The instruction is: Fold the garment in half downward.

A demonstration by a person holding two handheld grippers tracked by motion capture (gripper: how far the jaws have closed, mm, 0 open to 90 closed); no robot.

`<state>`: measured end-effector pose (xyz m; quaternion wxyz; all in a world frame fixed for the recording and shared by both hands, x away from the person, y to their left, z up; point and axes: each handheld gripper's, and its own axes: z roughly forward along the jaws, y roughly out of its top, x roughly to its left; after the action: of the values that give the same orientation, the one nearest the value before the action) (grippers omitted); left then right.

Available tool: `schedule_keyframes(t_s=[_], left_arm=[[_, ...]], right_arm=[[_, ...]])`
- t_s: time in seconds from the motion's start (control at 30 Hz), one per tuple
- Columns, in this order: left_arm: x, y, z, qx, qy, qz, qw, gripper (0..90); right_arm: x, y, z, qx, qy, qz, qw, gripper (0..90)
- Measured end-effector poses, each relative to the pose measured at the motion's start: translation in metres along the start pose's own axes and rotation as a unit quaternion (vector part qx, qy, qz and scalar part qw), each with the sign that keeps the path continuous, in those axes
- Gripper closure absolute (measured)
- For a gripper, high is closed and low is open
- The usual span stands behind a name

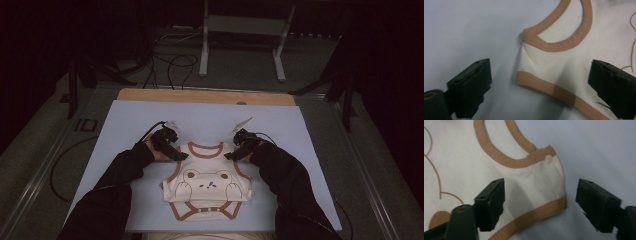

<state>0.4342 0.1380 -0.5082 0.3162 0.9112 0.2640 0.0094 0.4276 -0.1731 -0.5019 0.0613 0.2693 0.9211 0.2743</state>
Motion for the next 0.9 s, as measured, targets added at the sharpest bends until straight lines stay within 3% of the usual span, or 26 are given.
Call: schedule_keyframes(t_s=[0.1,0.27,0.47,0.67,0.77,0.9], left_arm=[[0.001,0.001,0.001,-0.001,0.004,-0.002,1.0000,16.3],[0.002,0.004,0.005,0.009,0.011,0.011,0.9998,26.4],[0.001,0.007,0.007,0.012,0.015,0.018,0.9997,35.5],[-0.004,0.007,0.008,0.016,0.022,0.026,0.9993,44.7],[-0.008,0.008,0.008,0.022,0.037,0.032,0.9986,49.6],[-0.012,0.009,0.007,0.029,0.035,0.038,0.9982,59.3]], right_arm=[[-0.001,0.000,0.002,0.006,-0.002,-0.003,1.0000,28.8],[-0.002,0.001,0.008,0.018,-0.007,-0.008,0.9998,34.3],[-0.001,0.003,0.007,0.017,-0.006,-0.013,0.9997,47.5],[0.005,0.005,0.005,0.026,0.003,-0.014,0.9995,66.2],[0.007,0.006,0.005,0.029,0.005,-0.018,0.9994,72.1],[0.009,0.006,0.005,0.030,0.008,-0.020,0.9993,77.3]])
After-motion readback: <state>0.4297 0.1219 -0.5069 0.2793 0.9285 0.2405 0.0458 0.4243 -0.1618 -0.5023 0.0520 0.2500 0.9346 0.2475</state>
